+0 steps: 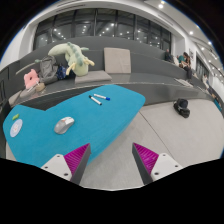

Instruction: Arrange mouse

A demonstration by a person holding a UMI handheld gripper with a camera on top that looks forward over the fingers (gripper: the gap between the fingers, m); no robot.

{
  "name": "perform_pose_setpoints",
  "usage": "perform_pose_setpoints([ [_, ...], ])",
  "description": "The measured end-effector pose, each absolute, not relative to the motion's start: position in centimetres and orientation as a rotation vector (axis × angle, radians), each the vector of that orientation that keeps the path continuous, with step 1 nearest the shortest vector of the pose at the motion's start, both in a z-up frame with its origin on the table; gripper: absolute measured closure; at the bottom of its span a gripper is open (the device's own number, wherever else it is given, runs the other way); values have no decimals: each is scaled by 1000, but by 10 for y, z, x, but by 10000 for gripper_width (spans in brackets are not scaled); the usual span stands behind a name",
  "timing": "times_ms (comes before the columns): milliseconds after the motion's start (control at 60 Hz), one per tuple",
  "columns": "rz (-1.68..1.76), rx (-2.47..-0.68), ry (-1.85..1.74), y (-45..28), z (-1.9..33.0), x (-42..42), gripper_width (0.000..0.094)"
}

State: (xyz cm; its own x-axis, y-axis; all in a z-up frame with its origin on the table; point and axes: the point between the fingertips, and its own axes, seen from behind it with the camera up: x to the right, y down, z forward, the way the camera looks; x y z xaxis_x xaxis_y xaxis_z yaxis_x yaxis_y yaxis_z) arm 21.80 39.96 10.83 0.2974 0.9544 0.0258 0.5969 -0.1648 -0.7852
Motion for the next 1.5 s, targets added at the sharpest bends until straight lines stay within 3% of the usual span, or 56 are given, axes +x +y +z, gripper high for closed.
perform_pose_setpoints([
  [800, 870, -1614, -1758, 179, 73, 151, 82],
  [1500, 858, -1672, -1659, 181, -15, -5, 82],
])
